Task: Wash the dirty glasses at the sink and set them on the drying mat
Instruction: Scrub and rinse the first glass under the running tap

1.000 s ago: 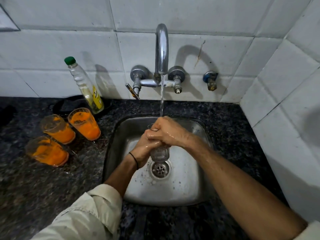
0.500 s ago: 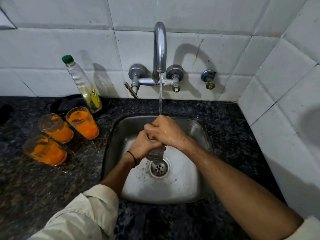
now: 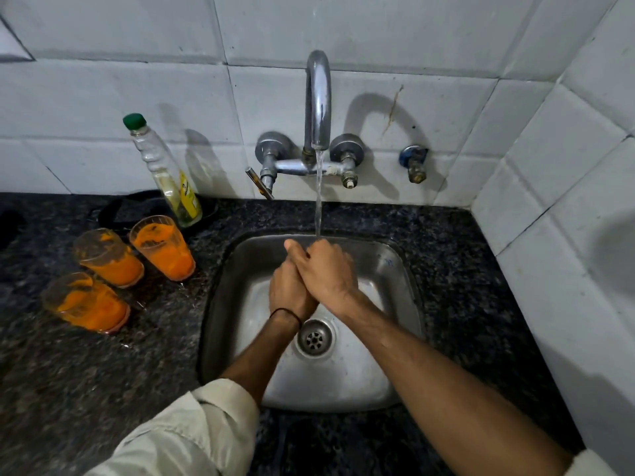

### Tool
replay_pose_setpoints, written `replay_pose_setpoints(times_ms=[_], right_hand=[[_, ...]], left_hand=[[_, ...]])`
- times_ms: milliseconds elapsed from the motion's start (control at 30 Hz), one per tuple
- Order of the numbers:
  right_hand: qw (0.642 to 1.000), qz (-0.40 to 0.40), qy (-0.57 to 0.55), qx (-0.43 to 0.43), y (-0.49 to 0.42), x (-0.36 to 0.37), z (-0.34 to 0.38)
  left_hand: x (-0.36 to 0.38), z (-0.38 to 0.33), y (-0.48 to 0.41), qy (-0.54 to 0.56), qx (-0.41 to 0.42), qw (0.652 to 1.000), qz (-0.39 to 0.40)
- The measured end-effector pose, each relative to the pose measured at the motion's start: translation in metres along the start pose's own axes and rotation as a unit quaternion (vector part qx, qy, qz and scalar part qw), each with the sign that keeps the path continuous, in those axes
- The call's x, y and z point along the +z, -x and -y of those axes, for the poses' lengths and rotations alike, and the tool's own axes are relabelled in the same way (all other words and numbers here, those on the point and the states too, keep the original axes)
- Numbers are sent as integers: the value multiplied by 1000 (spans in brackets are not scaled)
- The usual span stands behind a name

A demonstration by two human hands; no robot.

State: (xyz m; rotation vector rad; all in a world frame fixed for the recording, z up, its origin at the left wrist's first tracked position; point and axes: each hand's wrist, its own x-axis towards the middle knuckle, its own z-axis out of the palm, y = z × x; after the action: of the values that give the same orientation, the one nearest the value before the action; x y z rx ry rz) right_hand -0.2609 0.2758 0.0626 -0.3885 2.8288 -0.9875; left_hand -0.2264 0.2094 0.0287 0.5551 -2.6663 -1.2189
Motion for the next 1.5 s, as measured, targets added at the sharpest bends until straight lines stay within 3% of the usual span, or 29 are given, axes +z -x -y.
replay_pose_setpoints(times_ms=[33,100,167,267,333,400,467,533,600,667,700,733,800,867,900,967,1067,1133,1233,1300,1333,1367,1400,1433,1500], right_hand=[[1000,1,17,0,2,2,2],[998,7,62,-20,7,2,3],[989,8,114,-96,12,1,-4],[964,93,114,-220,9,-7,-18],[968,92,70,-224,6,-9,-20],[986,22,52,-155,9,-2,-14],[998,-21,12,-60,13,14,-7],[999,-43,7,-33,13,23,-8],[991,-38,47,-120,9,19,-21],[962,47,75,-257,1,8,-35],[944,93,88,-304,-3,5,-40],[940,119,90,-308,-8,3,-43],[971,102,20,-216,-12,7,-44],[993,28,-95,-70,-7,14,-40],[988,-7,-154,7,-3,21,-40],[934,-47,-315,165,1,35,-43],[752,-50,-555,351,0,54,-55],[659,7,-641,393,4,62,-59],[518,39,-741,426,15,67,-58],[483,42,-756,440,16,70,-59],[499,50,-740,449,14,72,-60],[538,50,-711,451,11,75,-62],[599,32,-660,453,7,75,-65],[664,7,-594,454,1,74,-68],[782,3,-469,410,-10,67,-75]], left_hand=[[4,1,-1,-7,6,1000,-24],[8,9,-3,22,43,999,10],[-3,18,-3,96,64,989,97],[-21,29,0,263,50,932,246],[-18,29,-3,206,55,952,218],[-6,24,-9,108,39,987,113],[2,15,-8,53,31,998,19],[4,12,-3,55,54,997,3],[-5,17,-2,126,62,985,104],[-17,26,2,275,35,926,256],[-20,30,2,328,23,895,300],[-19,34,2,339,12,888,310],[-11,31,0,293,-4,919,263],[-1,23,-9,129,-1,978,166],[0,19,-15,15,12,990,140],[-5,5,-21,-218,37,962,162],[-21,-21,-28,-393,106,880,244],[-30,-32,-33,-384,107,869,293],[-29,-29,-36,-303,119,899,292],[-26,-19,-29,-258,113,927,249],[-25,-12,-25,-214,97,946,224],[-24,-3,-20,-147,68,966,203],[-23,8,-15,-55,29,980,187],[-23,20,-9,51,-19,982,181],[-24,42,2,236,-122,942,206]])
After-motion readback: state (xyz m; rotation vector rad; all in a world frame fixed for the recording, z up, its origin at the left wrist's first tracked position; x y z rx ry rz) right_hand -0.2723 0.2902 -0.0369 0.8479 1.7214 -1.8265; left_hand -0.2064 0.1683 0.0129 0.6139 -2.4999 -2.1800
